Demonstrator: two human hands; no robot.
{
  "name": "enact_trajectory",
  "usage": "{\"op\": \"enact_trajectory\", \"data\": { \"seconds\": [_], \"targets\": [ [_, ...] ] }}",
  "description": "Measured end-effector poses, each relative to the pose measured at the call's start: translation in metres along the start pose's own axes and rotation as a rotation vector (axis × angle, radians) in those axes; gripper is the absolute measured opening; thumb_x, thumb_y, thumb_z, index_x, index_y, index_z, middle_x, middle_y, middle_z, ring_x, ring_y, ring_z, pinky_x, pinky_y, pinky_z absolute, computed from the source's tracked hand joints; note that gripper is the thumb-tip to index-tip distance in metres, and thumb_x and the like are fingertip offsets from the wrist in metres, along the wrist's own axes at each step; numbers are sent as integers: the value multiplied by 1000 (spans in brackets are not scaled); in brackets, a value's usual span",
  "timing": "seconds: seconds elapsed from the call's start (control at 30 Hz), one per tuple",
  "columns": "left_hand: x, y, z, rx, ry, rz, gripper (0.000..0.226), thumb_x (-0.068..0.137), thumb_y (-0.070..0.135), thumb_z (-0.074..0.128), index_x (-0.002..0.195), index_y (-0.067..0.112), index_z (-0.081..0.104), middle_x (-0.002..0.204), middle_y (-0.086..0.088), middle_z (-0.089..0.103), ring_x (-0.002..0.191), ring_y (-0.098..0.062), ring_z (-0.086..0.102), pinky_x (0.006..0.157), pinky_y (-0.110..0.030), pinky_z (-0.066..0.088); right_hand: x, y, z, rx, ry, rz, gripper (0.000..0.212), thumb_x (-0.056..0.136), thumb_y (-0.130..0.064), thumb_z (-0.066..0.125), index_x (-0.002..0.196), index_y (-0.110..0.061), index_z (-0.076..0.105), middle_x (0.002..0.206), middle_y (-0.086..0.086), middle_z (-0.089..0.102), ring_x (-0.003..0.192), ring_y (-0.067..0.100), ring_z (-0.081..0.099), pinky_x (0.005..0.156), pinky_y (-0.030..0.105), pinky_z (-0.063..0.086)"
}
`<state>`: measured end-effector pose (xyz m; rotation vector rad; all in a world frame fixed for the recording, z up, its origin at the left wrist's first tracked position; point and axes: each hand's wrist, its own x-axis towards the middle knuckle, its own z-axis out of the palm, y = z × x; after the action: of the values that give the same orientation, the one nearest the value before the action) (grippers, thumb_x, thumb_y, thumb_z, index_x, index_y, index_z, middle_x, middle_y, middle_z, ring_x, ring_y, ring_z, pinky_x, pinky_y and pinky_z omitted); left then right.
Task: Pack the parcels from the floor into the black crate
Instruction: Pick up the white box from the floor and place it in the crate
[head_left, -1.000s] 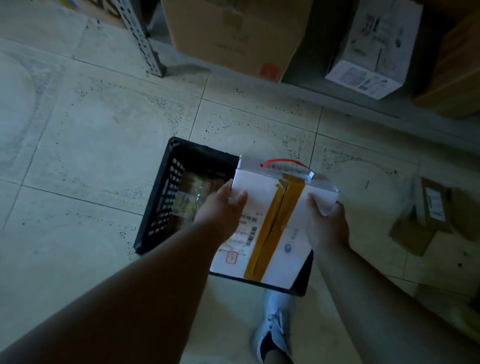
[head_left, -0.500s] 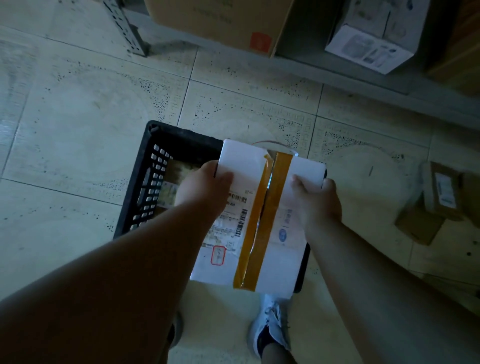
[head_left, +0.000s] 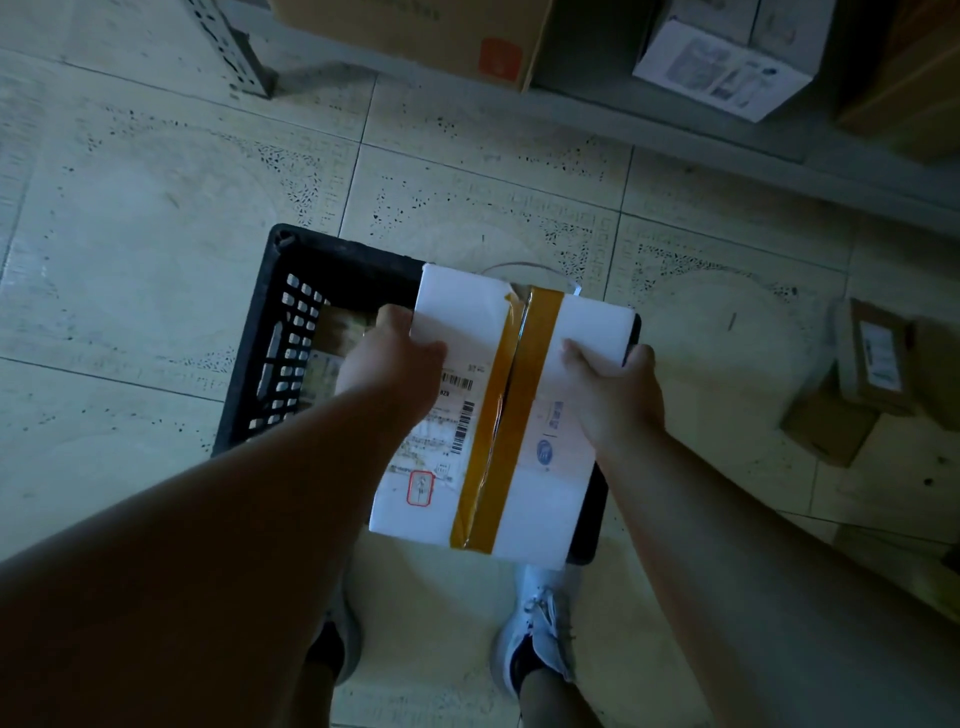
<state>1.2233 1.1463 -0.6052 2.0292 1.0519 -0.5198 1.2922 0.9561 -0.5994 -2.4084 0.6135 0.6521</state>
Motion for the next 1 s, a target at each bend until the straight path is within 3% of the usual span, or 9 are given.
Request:
{"op": "enact_trajectory", "data": {
  "seconds": [0.13,0.27,0.4,0.47,0.6,0.7,0.8,0.9,1.0],
  "targets": [
    [-8,-7,4,-65,61,2,22,98,38,51,116,28,42,80,5,64,64,-16,67,49,-32,57,-10,5,-16,333,17,-75,38,81,-51,66,98,-26,44,94,1,67,78,17,64,63,31,47],
    [-4,-4,0,-194,27,-66,21,101,41,44,117,27,46,82,1,64,68,-17,65,58,-34,59,-27,-11,-27,339,30,-303,32,71,-51,62,84,-30,42,80,-7,62,69,5,59,59,25,41],
    [-4,4,-3,-254,-69,-144,31,101,41,44,119,17,50,100,-11,68,82,-21,66,66,-35,56,-38,-22,-34,164,-84,-434,59,73,-54,63,124,-30,43,114,-4,66,95,12,63,64,10,41],
    [-4,8,-2,-293,-67,-143,34,100,34,44,126,14,48,113,-15,65,93,-25,62,81,-40,52,-44,-30,-39,90,-67,-556,81,73,-56,65,144,-31,35,129,-1,61,109,13,59,77,19,46],
    [-21,19,3,-416,-262,-149,52,101,34,40,152,28,29,148,-9,47,131,-35,50,106,-54,42,-67,-45,-39,-275,79,-682,104,65,-73,57,154,-37,16,120,9,51,112,27,48,87,41,48],
    [-28,27,6,-542,-283,-178,51,102,26,40,152,24,31,148,-8,48,128,-31,54,99,-50,51,-82,-44,-31,-323,116,-594,111,61,-77,54,153,-46,1,119,10,45,108,26,44,82,34,38],
    [-32,36,8,-542,-234,-156,31,101,21,48,131,15,54,134,-9,58,119,-24,58,98,-42,51,-85,-32,-28,-241,179,-520,111,60,-76,62,150,-47,4,117,9,45,102,23,44,80,38,47],
    [-43,48,7,-591,-328,-116,34,105,38,35,121,21,60,118,-10,65,102,-23,65,90,-50,56,-92,-8,-26,-153,225,-541,107,62,-75,75,144,-36,18,117,13,46,102,28,51,71,46,58],
    [-46,53,13,-627,-392,-171,49,98,59,35,124,27,61,119,-6,66,106,-29,65,89,-48,56,-96,9,-23,-67,219,-531,108,59,-75,80,140,-28,27,119,15,46,100,29,53,68,45,59]
  ]
}}
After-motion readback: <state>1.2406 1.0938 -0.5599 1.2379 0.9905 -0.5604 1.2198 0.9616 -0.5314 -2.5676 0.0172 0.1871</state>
